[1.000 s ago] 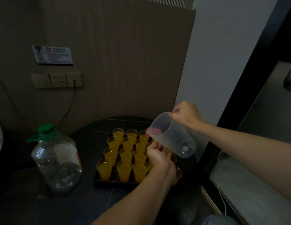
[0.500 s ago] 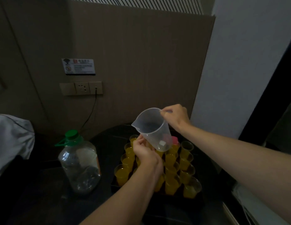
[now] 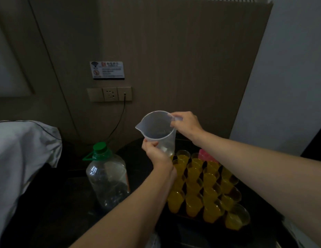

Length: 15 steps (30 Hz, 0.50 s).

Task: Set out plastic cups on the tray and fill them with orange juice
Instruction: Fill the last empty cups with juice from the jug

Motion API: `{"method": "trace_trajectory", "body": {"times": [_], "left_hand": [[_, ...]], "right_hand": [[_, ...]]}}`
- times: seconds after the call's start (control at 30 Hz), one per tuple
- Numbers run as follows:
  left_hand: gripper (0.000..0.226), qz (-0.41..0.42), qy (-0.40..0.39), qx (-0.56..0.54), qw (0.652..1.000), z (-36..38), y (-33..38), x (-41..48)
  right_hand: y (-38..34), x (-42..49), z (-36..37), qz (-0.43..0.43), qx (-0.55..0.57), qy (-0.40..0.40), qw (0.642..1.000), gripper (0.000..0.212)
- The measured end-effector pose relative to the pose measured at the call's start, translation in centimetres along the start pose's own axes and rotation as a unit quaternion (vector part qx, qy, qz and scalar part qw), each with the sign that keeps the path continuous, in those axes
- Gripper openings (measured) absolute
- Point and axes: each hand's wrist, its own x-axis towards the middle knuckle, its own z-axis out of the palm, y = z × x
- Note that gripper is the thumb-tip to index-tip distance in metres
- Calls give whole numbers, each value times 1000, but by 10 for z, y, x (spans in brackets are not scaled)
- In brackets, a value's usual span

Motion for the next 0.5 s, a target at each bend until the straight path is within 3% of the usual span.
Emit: {"method": "trace_trajectory", "body": {"times": [0.27,0.5], "left_hand": [[54,-7,-3,27,1000,-15,1,32],[57,-14,-2,62,998,-16,-4,74]], "right_hand": [[14,28,22,10,6,-58,998,65],[28,59,53,36,55,-47,997,70]]}}
